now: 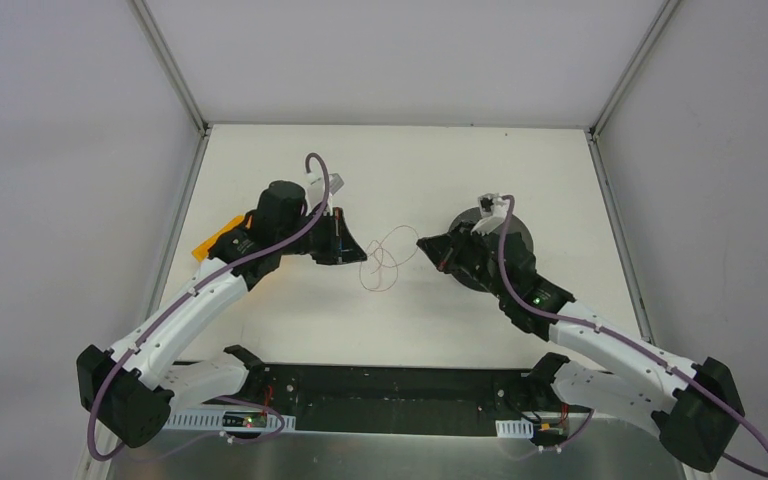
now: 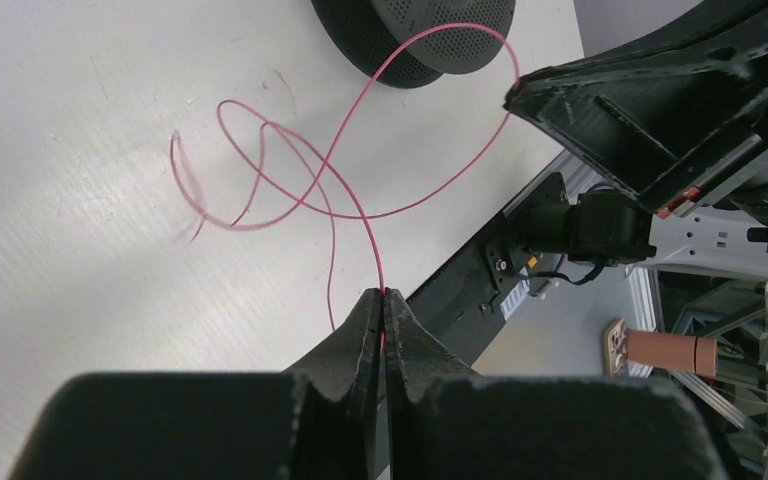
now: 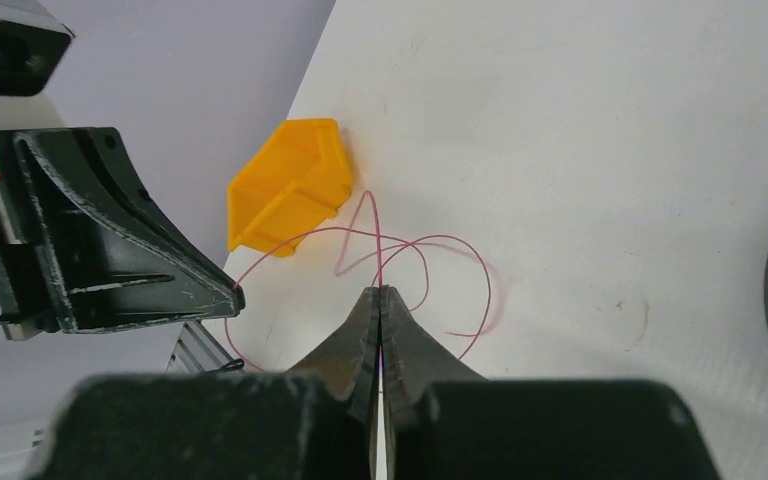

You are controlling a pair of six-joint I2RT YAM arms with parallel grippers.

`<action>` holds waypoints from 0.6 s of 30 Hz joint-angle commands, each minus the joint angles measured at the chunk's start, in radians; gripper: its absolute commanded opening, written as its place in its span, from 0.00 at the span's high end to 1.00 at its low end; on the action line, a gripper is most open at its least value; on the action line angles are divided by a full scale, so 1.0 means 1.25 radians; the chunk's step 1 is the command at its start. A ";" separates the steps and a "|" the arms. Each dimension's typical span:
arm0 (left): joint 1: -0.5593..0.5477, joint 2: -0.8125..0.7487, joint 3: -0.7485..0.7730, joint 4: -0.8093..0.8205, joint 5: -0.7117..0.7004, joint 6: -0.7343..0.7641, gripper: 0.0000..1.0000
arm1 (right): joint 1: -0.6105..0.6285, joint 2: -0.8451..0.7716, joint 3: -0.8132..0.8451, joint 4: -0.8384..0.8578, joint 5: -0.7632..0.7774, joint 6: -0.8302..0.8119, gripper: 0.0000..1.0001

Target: Wrap the cables

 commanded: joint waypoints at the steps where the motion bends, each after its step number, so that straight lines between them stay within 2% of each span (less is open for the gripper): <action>1: -0.008 -0.005 -0.014 0.039 0.019 -0.003 1.00 | -0.002 -0.062 -0.011 -0.049 0.062 -0.034 1.00; 6: -0.007 0.007 -0.017 0.031 -0.012 0.009 1.00 | -0.003 -0.133 0.016 -0.181 0.168 -0.017 1.00; 10: -0.007 0.023 0.001 -0.036 -0.098 0.026 1.00 | -0.002 -0.217 0.071 -0.375 0.383 0.024 1.00; 14: -0.006 0.051 0.028 -0.135 -0.248 0.065 1.00 | -0.004 -0.306 0.079 -0.380 0.464 -0.021 1.00; 18: -0.006 0.074 0.035 -0.167 -0.295 0.086 1.00 | -0.005 -0.357 0.088 -0.380 0.507 -0.046 1.00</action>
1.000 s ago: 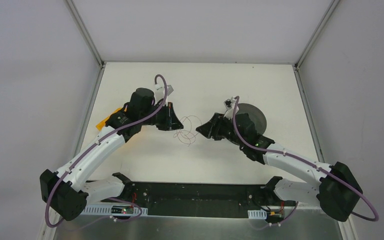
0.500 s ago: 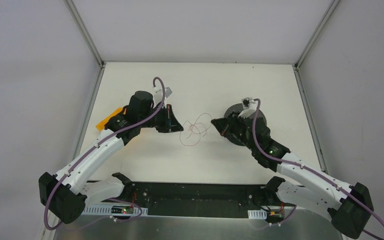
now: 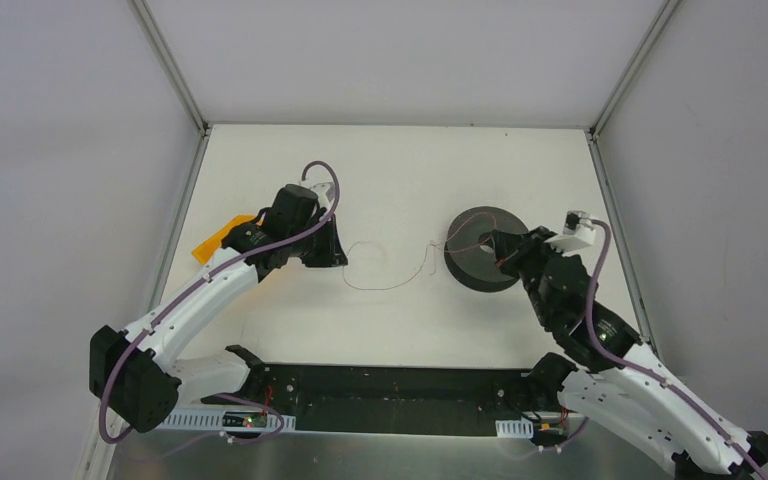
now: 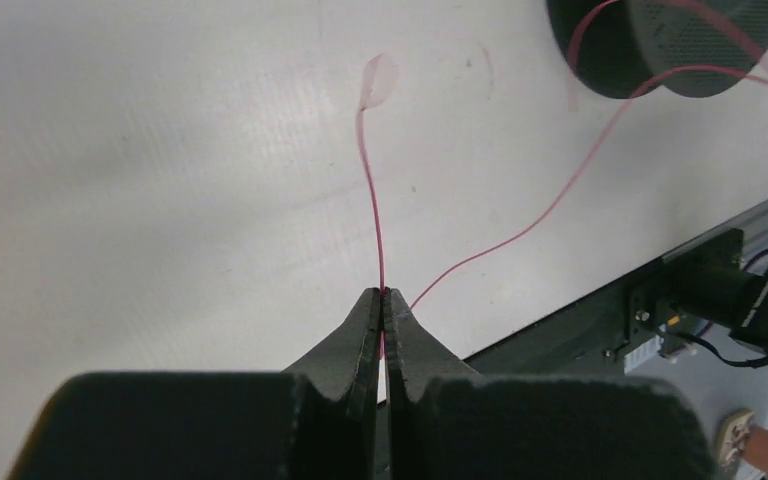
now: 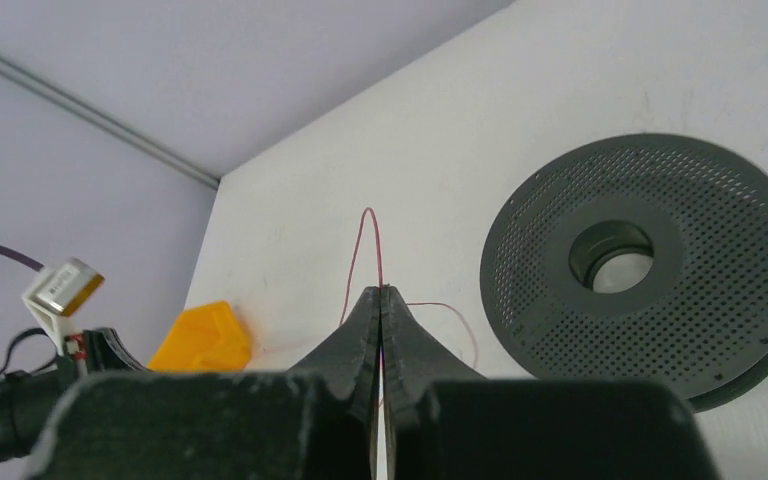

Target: Wrap the cables

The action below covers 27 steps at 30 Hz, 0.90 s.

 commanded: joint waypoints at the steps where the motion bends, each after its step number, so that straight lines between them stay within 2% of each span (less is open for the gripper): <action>1: -0.006 0.016 0.034 -0.063 -0.096 0.046 1.00 | -0.001 -0.048 0.035 -0.010 0.114 -0.043 1.00; 7: -0.006 0.031 0.026 -0.067 -0.100 0.047 1.00 | -0.002 -0.055 0.029 0.025 0.134 -0.087 1.00; 9: -0.006 0.030 0.024 -0.072 -0.106 0.031 1.00 | -0.001 -0.038 0.054 -0.057 0.208 -0.036 1.00; 11: -0.005 0.022 0.024 -0.072 -0.096 0.014 1.00 | -0.002 -0.020 0.087 -0.187 0.276 0.084 0.98; 14: -0.007 0.004 0.021 -0.062 -0.087 -0.007 1.00 | -0.001 -0.013 0.107 -0.333 0.246 0.173 0.68; 16: -0.008 -0.012 0.007 -0.031 -0.036 0.012 1.00 | -0.001 -0.022 0.107 -0.363 0.174 0.176 0.58; 20: -0.008 -0.060 -0.021 0.022 0.016 0.047 1.00 | -0.001 -0.023 0.115 -0.333 0.064 0.183 0.48; 23: -0.007 -0.094 -0.034 0.061 0.053 0.072 1.00 | -0.001 0.014 0.105 -0.238 0.010 0.216 0.42; 27: -0.008 -0.136 -0.074 0.127 0.087 0.102 1.00 | -0.002 0.169 0.133 -0.113 -0.073 0.289 0.38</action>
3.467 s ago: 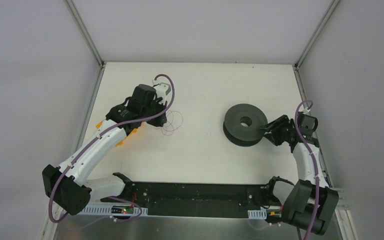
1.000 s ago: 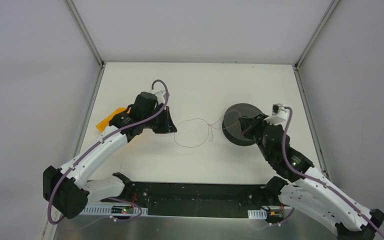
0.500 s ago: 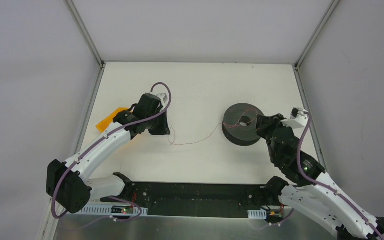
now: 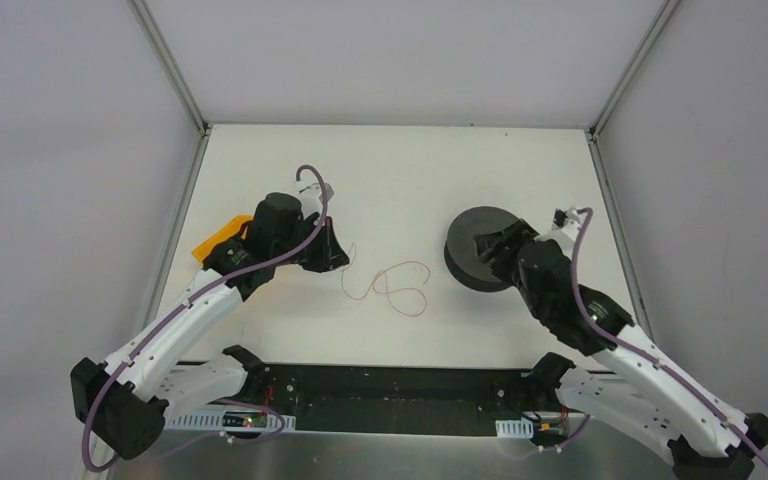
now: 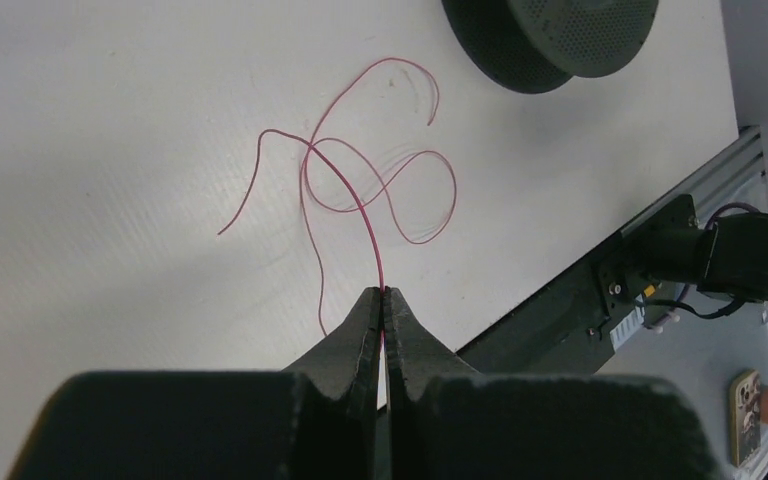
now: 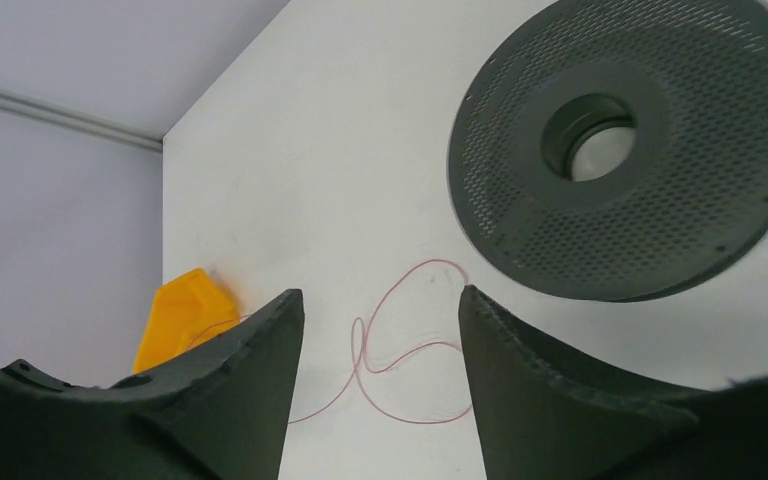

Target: Wrap the cables

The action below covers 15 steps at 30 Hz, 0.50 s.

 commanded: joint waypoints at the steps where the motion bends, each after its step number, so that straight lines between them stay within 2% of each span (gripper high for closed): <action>1: -0.008 -0.047 -0.042 0.099 0.061 0.054 1.00 | -0.002 0.190 0.082 0.142 -0.138 0.109 0.38; 7: -0.009 -0.049 -0.066 0.123 0.058 0.073 1.00 | -0.001 0.451 0.229 0.193 -0.319 0.239 0.38; 15: -0.013 -0.040 -0.077 0.152 0.081 0.070 1.00 | 0.001 0.626 0.293 0.248 -0.452 0.388 0.38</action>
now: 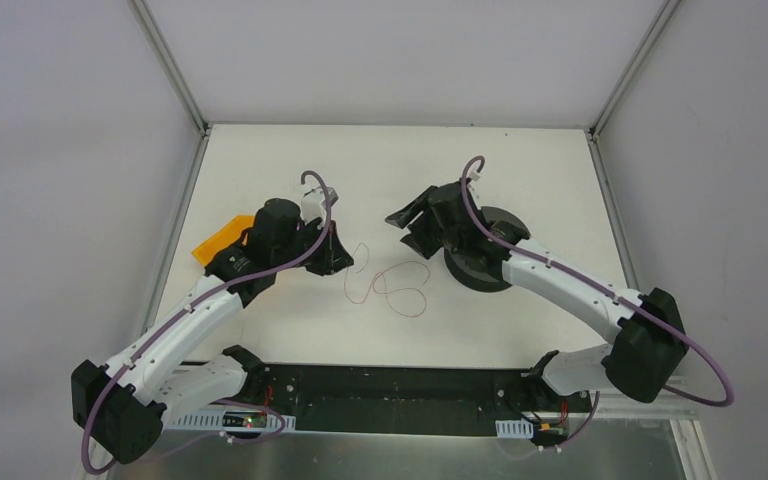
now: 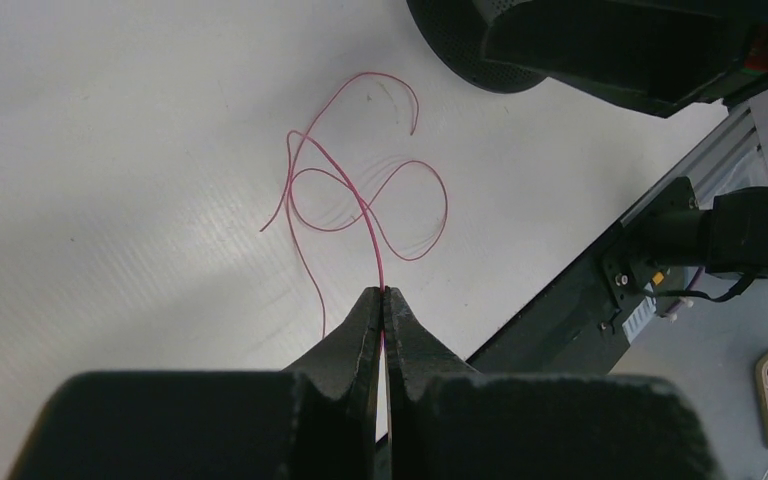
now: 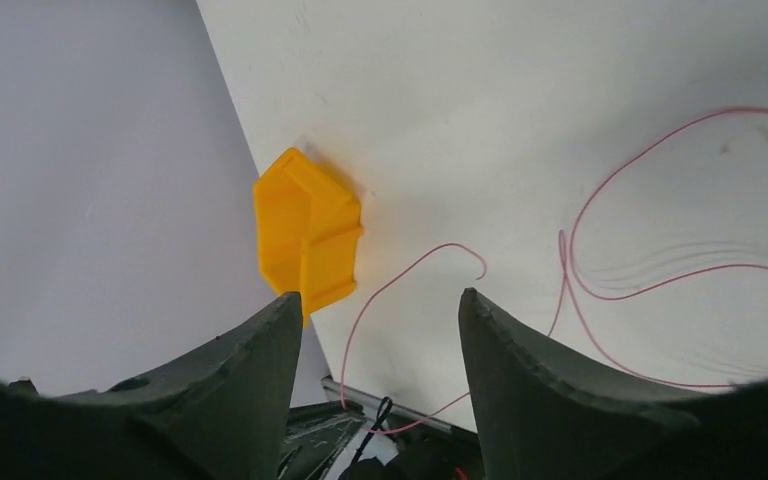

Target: Wrap the cables

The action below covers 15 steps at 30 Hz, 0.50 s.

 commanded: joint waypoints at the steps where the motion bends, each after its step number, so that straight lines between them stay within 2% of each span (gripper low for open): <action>1: -0.012 0.001 -0.012 0.051 0.037 0.021 1.00 | 0.004 0.068 0.046 0.070 -0.117 0.122 0.39; 11: -0.014 0.008 -0.024 0.074 0.053 0.013 1.00 | 0.049 0.187 0.111 0.084 -0.136 0.147 0.40; 15: -0.014 0.011 -0.024 0.076 0.053 0.013 1.00 | 0.058 0.213 0.135 0.090 -0.184 0.147 0.54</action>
